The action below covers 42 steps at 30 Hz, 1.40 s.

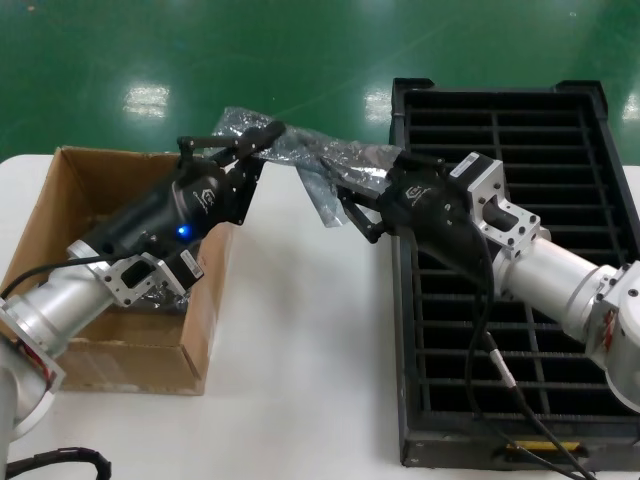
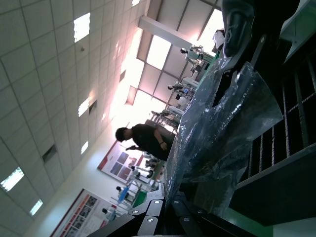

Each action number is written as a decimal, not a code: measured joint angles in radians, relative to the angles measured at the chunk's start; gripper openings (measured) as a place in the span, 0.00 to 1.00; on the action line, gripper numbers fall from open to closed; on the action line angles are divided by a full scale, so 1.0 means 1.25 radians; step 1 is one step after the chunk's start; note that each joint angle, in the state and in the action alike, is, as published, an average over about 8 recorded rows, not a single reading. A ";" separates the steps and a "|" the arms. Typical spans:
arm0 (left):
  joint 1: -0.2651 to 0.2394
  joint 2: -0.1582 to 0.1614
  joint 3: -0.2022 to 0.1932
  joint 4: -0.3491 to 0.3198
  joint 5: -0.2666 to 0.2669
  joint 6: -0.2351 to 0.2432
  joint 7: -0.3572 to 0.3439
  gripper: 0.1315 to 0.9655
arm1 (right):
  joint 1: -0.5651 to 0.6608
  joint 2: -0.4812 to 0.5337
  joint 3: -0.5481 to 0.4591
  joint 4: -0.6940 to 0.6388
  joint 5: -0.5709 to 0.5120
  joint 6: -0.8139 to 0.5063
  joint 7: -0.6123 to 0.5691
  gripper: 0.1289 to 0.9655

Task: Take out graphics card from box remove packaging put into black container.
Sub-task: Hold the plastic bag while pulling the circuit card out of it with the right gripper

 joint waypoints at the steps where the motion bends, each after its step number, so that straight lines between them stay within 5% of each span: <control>1: 0.004 -0.002 0.003 -0.009 0.001 -0.002 -0.011 0.01 | 0.000 0.000 0.001 -0.001 0.001 -0.001 -0.002 0.20; 14: 0.039 -0.008 0.019 -0.083 0.006 -0.026 -0.091 0.01 | 0.004 -0.009 0.009 -0.015 0.009 -0.016 -0.023 0.11; 20: 0.036 -0.002 0.016 -0.074 0.002 -0.021 -0.072 0.01 | 0.003 -0.009 0.008 -0.011 0.003 -0.015 -0.018 0.08; 25: 0.000 0.002 0.002 0.003 -0.007 0.007 0.018 0.01 | -0.006 0.002 0.003 0.013 -0.014 -0.001 0.007 0.07; 34: -0.106 0.000 -0.027 0.227 -0.024 0.075 0.229 0.01 | -0.030 0.036 -0.010 0.092 -0.073 0.038 0.092 0.07; 42: -0.161 -0.005 -0.041 0.345 -0.031 0.109 0.325 0.01 | -0.055 0.067 -0.007 0.187 -0.200 0.057 0.228 0.07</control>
